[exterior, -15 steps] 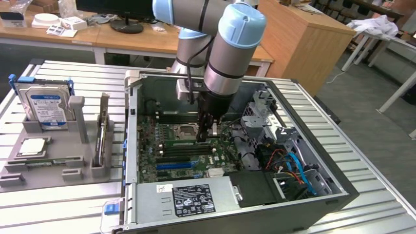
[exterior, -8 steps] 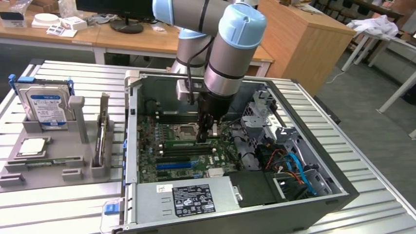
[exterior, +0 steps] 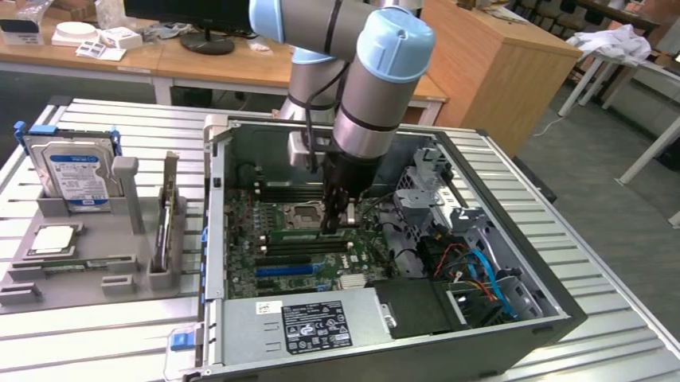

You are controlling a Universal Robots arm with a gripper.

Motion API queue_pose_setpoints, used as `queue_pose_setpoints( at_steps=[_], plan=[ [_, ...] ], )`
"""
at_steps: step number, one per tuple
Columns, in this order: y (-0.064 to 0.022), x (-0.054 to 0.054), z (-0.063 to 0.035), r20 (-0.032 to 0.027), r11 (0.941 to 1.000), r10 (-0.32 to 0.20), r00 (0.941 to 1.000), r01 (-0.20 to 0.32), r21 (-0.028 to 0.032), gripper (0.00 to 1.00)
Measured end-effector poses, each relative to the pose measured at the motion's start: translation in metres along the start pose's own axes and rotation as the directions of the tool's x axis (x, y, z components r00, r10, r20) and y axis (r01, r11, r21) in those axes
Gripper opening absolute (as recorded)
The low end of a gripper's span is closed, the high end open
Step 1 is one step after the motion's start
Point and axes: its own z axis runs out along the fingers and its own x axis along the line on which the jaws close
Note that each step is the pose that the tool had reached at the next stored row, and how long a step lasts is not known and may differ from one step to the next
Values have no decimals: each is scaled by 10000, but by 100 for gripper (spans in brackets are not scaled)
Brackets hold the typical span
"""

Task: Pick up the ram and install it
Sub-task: 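Insert the ram into the slot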

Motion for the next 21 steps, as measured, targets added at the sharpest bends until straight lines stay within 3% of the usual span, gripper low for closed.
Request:
queue_pose_setpoints(
  at_steps=[21],
  plan=[
    [-2, 4, 78, -1, 10000, 0, 10000, 0, -1, 11]
  ],
)
